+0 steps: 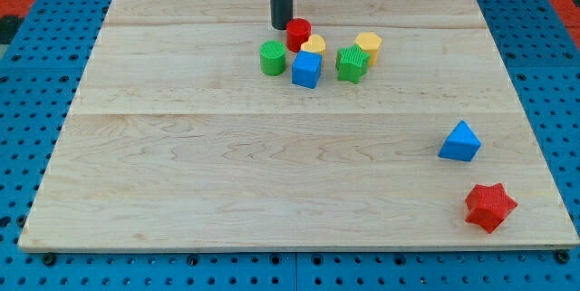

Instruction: Point your arm to the bottom right

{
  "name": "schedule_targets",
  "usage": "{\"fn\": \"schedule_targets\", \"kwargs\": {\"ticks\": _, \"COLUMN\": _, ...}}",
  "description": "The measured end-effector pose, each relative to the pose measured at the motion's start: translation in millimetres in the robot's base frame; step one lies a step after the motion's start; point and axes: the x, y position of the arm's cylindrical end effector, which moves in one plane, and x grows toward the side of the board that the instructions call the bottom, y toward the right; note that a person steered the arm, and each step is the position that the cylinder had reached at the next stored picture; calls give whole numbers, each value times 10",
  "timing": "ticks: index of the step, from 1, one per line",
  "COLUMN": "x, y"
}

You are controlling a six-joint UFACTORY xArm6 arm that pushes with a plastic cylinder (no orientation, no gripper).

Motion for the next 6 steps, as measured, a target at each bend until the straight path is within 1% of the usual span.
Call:
{"fn": "schedule_targets", "kwargs": {"ticks": 1, "x": 49, "y": 121}}
{"fn": "schedule_targets", "kwargs": {"ticks": 2, "x": 134, "y": 107}}
{"fn": "schedule_targets", "kwargs": {"ticks": 3, "x": -220, "y": 418}}
{"fn": "schedule_targets", "kwargs": {"ticks": 4, "x": -79, "y": 1576}}
{"fn": "schedule_targets", "kwargs": {"ticks": 5, "x": 550, "y": 2603}}
{"fn": "schedule_targets", "kwargs": {"ticks": 6, "x": 1395, "y": 2786}}
